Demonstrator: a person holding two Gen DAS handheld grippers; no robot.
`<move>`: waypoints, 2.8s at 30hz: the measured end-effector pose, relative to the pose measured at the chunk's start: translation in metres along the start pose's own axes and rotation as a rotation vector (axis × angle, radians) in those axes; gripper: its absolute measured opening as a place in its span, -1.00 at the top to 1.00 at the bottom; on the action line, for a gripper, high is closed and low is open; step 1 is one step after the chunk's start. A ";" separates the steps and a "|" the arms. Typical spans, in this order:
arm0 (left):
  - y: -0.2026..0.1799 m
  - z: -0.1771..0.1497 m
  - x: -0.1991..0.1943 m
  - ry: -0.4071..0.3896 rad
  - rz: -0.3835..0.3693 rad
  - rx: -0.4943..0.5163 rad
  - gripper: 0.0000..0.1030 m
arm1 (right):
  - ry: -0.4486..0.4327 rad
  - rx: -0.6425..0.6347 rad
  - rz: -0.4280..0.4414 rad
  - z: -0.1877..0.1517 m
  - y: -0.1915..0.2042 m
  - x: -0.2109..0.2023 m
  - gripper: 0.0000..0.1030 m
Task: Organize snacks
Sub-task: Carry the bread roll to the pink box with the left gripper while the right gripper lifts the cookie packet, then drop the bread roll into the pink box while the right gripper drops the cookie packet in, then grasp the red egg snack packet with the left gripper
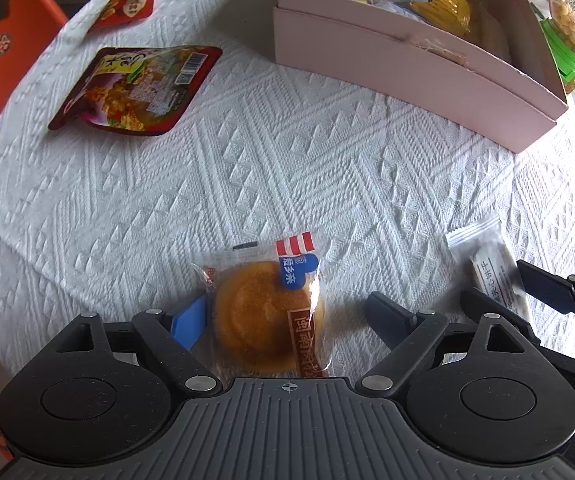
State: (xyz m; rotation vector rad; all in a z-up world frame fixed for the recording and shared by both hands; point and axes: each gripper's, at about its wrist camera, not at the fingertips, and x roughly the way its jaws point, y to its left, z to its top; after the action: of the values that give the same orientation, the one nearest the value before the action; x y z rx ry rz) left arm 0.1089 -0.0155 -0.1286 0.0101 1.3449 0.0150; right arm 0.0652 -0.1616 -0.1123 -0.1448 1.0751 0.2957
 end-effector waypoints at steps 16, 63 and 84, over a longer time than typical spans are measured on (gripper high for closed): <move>0.009 -0.013 -0.017 -0.034 0.015 -0.015 -0.17 | 0.017 0.036 0.003 0.005 -0.006 0.004 0.25; -0.014 0.159 -0.078 -0.466 -0.335 -0.089 -0.15 | 0.022 -0.191 -0.071 0.009 0.016 0.005 0.25; 0.150 0.055 -0.058 -0.412 -0.232 -0.348 -0.15 | -0.293 -0.209 -0.172 0.176 -0.026 -0.047 0.04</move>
State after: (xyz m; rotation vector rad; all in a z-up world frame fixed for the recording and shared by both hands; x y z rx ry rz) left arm 0.1485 0.1334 -0.0571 -0.4163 0.9117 0.0484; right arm 0.2007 -0.1486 0.0110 -0.3680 0.7341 0.2645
